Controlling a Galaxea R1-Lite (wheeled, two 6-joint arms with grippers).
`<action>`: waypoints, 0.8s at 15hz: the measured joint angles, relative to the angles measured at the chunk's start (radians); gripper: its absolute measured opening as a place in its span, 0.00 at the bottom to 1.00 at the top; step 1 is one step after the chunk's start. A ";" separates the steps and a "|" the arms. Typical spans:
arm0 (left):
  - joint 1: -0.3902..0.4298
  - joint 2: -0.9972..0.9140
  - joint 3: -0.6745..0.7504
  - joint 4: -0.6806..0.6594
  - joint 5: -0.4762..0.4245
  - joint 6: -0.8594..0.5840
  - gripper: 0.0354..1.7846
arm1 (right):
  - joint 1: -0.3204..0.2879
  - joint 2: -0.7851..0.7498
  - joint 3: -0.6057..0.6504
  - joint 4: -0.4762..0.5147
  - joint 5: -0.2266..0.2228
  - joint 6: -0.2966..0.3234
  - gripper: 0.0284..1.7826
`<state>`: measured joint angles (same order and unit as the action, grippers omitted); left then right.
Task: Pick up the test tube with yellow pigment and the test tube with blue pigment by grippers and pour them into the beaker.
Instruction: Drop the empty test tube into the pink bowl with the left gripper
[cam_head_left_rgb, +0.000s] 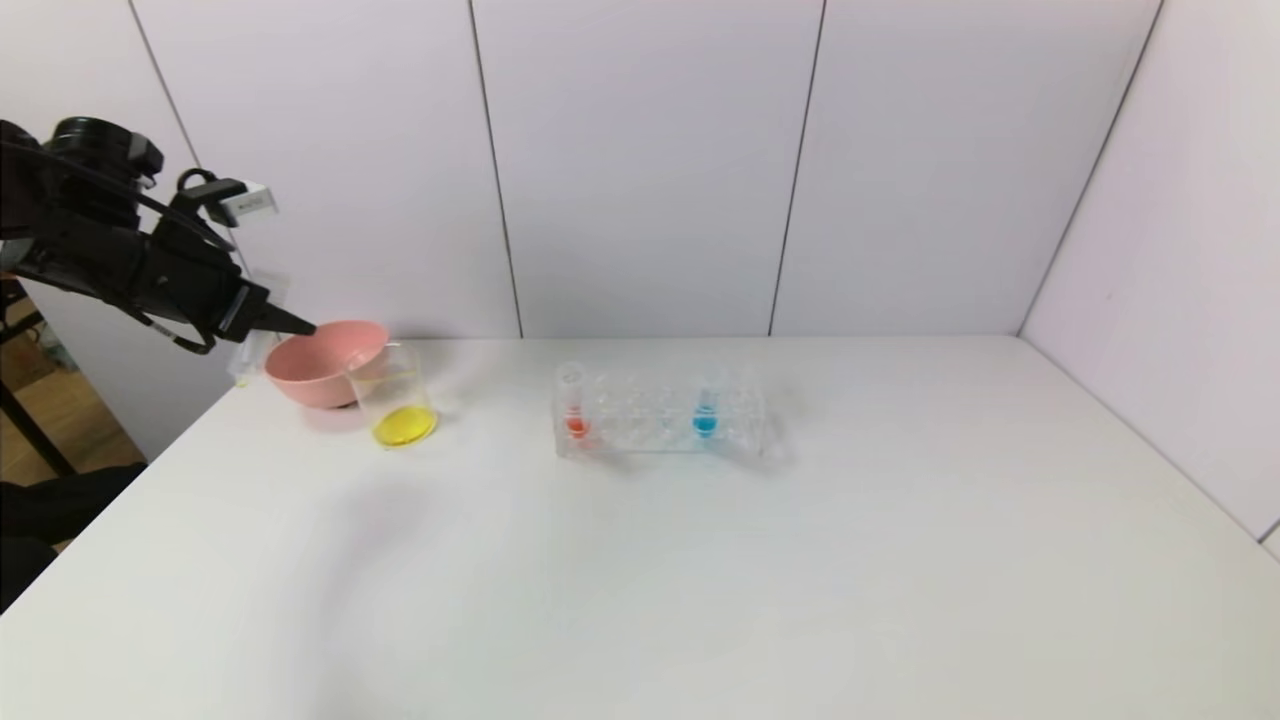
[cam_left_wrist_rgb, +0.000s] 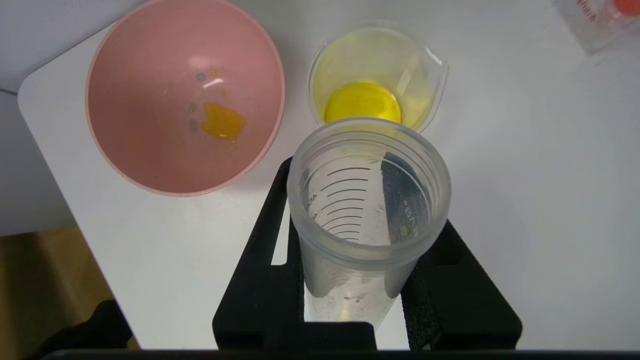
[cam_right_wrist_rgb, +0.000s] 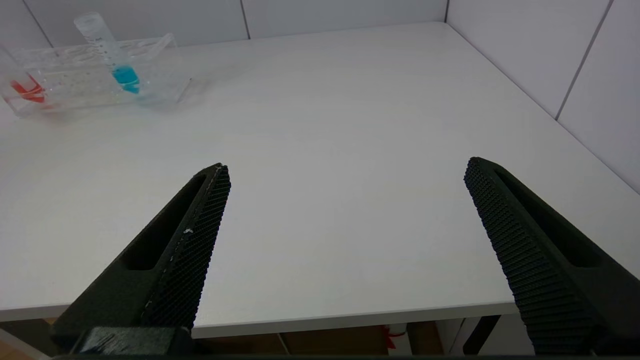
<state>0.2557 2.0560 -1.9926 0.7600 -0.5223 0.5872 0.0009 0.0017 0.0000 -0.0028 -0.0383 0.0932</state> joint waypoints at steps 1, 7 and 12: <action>0.022 -0.001 0.000 -0.035 -0.074 -0.031 0.29 | 0.000 0.000 0.000 0.000 0.000 0.000 0.96; 0.067 0.066 0.010 -0.360 -0.234 -0.182 0.29 | 0.000 0.000 0.000 0.000 0.000 0.000 0.96; 0.068 0.179 0.034 -0.672 -0.237 -0.270 0.29 | 0.000 0.000 0.000 0.000 0.000 0.000 0.96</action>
<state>0.3240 2.2345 -1.9589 0.0879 -0.7589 0.3168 0.0009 0.0017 0.0000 -0.0028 -0.0383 0.0928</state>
